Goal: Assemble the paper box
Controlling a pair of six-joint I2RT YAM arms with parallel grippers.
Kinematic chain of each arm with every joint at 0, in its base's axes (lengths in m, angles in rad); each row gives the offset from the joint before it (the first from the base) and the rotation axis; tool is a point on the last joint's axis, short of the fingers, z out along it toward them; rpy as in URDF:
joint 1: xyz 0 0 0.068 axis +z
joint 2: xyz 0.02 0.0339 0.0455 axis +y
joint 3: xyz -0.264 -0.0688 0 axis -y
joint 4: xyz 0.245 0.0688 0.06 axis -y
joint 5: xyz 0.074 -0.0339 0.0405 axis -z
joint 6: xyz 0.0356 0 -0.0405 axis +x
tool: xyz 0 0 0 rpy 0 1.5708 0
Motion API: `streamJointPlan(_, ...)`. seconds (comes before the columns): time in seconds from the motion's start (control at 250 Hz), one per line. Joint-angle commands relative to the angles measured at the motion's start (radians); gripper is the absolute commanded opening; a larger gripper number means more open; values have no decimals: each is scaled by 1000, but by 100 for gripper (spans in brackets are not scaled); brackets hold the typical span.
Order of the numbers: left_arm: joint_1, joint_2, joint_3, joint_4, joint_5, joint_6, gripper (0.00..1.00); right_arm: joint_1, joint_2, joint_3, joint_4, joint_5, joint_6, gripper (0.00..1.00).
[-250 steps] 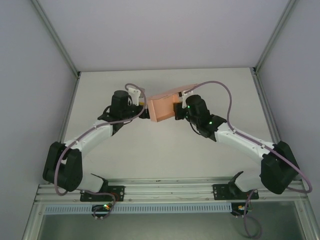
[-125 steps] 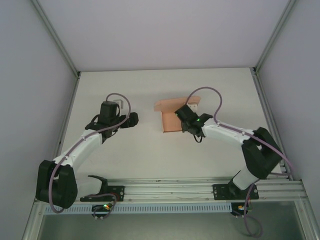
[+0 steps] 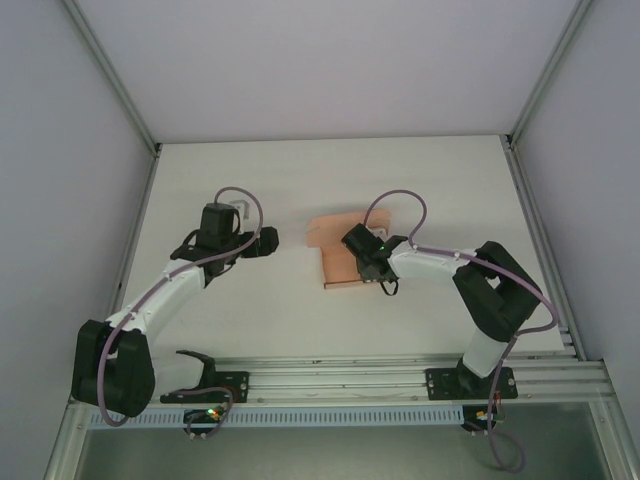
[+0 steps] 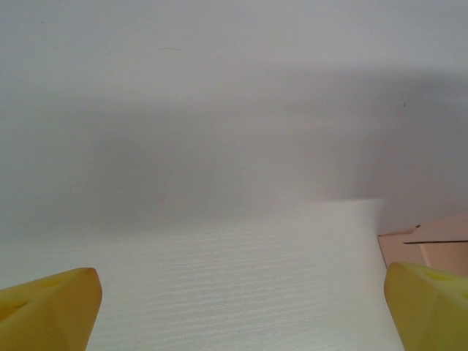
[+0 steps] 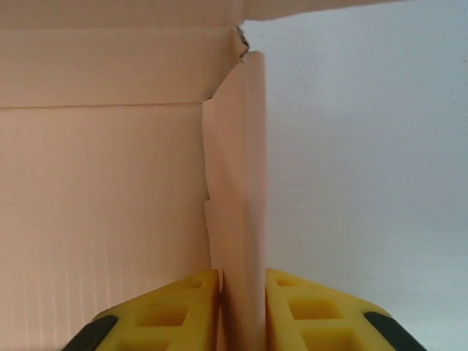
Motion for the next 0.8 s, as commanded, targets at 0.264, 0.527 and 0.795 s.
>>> streamJointPlan(0.264, 6, 8, -9, 38, 54, 35, 100, -12, -103, 0, 13, 25, -10, 45)
streamJointPlan(0.527, 6, 26, -3, 35, 57, 45, 100, -72, -64, -17, 66, -33, -44, 40)
streamJointPlan(0.795, 6, 33, -3, 37, 61, 49, 100, -84, -3, -52, 163, -134, -49, 31)
